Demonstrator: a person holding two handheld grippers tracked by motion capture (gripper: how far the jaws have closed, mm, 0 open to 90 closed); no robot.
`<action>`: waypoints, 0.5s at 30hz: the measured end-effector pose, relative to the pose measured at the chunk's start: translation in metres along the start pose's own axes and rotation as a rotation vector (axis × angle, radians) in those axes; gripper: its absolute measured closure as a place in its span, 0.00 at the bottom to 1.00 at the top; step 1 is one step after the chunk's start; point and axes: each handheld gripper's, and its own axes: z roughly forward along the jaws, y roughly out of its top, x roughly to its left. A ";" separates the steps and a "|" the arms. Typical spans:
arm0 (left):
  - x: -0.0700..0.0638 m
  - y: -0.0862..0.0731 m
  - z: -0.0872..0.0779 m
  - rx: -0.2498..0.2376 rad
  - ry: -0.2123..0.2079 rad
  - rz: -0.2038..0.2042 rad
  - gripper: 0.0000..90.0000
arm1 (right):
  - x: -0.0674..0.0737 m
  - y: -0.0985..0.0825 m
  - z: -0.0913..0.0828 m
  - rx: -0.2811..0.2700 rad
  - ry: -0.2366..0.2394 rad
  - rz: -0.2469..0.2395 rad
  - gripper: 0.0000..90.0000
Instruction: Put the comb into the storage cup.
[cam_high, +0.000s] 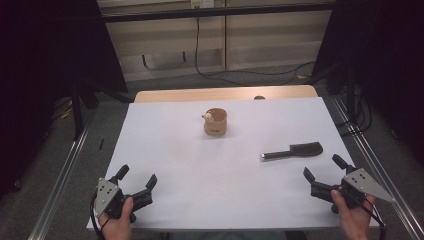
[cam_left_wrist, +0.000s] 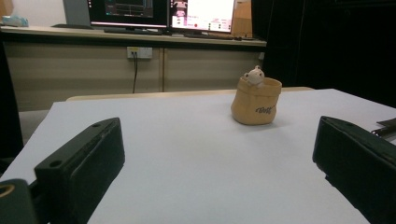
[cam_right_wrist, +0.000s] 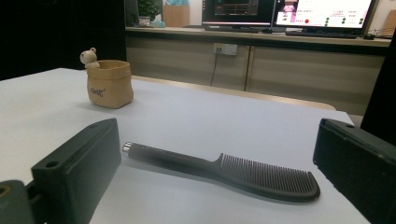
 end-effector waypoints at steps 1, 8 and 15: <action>0.000 0.000 0.000 0.001 0.002 0.006 0.02 | 0.000 0.000 0.000 0.000 0.000 0.000 0.00; 0.001 0.000 0.000 0.002 0.005 0.014 0.02 | 0.000 -0.001 0.000 0.003 -0.008 0.006 0.00; 0.000 0.001 -0.004 -0.005 0.010 0.023 0.02 | 0.000 -0.001 0.004 0.006 0.008 0.022 0.00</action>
